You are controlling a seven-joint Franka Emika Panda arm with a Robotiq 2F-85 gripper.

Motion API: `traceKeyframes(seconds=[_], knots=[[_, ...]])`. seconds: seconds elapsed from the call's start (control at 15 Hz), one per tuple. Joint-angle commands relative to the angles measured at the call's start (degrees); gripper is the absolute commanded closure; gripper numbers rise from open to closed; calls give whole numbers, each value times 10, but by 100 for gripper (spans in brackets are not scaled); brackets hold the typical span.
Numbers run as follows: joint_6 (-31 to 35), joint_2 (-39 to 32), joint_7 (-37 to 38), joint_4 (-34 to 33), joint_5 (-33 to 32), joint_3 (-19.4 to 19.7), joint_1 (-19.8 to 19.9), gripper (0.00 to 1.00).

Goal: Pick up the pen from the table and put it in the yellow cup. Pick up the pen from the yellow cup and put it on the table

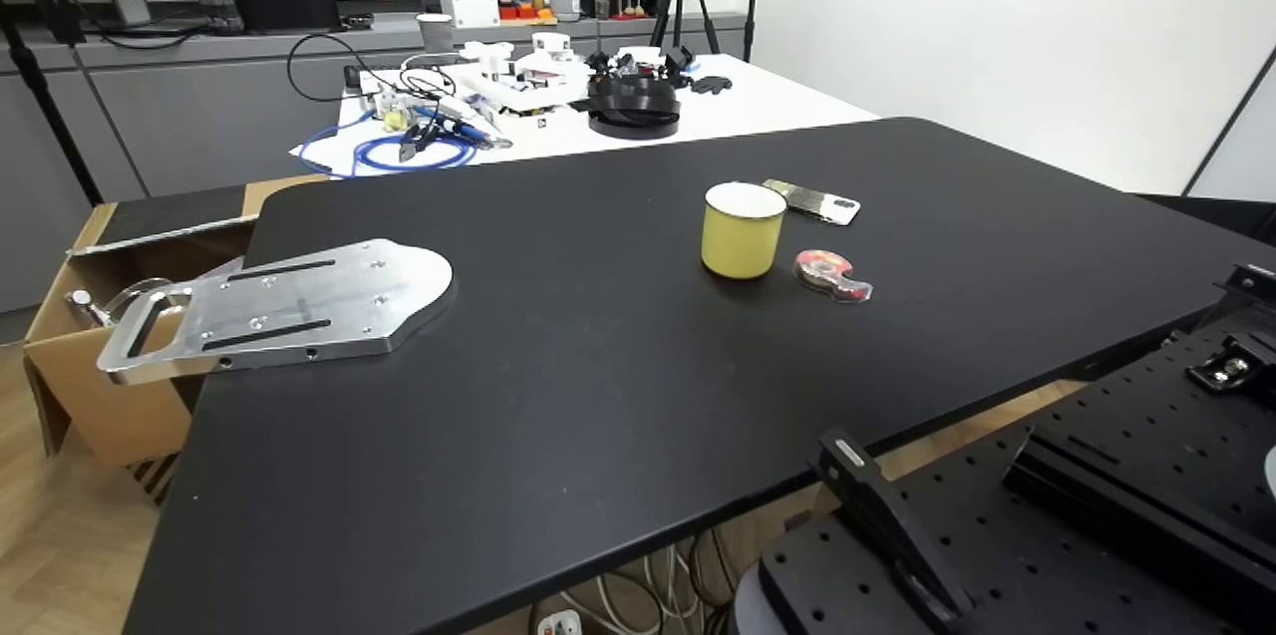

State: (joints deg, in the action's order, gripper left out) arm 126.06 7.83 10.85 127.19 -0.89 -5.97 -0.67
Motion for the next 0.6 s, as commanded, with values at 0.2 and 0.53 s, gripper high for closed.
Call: traceKeyframes(seconds=[0.2,0.53], knots=[[66,-119,-100,-58,24,48,10,0],[98,-200,-95,-98,52,59,17,0]])
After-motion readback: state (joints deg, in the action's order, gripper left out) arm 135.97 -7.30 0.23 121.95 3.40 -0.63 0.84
